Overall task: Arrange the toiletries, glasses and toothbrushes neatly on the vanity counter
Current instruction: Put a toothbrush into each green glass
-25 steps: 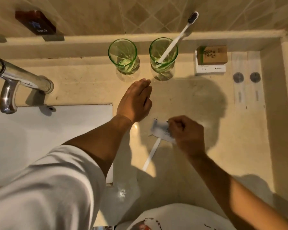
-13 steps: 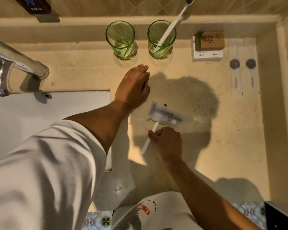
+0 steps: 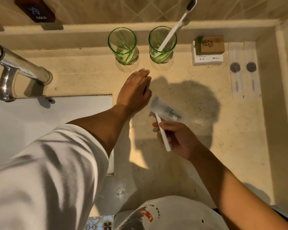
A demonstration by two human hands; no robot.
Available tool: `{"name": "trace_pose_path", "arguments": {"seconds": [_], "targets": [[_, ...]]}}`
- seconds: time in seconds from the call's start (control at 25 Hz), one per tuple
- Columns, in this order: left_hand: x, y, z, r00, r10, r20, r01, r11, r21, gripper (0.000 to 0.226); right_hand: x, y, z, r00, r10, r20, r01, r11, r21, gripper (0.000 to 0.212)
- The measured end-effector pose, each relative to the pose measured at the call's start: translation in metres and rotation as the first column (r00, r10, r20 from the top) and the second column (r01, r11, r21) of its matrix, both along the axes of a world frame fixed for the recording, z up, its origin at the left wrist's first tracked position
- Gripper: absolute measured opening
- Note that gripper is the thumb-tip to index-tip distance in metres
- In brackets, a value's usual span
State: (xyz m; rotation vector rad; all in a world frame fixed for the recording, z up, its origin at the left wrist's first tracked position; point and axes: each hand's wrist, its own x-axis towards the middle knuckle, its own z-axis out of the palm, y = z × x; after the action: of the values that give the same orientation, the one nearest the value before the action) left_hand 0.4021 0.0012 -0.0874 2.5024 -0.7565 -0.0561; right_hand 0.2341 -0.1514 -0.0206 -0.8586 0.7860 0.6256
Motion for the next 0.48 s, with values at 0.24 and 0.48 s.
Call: {"name": "trace_pose_path", "arguments": {"seconds": [0.24, 0.48], "targets": [[0.0, 0.0, 0.003, 1.0, -0.007, -0.019, 0.007, 1.0, 0.022, 0.037, 0.005, -0.008, 0.005, 0.99, -0.121, 0.071, 0.089, 0.933, 0.349, 0.031], [0.005, 0.0, 0.003, 0.999, -0.037, -0.037, 0.038, 0.999, 0.031, 0.029, 0.06, -0.015, 0.037, 0.94, 0.078, 0.333, -0.064, 0.997, -0.054, 0.029]]}}
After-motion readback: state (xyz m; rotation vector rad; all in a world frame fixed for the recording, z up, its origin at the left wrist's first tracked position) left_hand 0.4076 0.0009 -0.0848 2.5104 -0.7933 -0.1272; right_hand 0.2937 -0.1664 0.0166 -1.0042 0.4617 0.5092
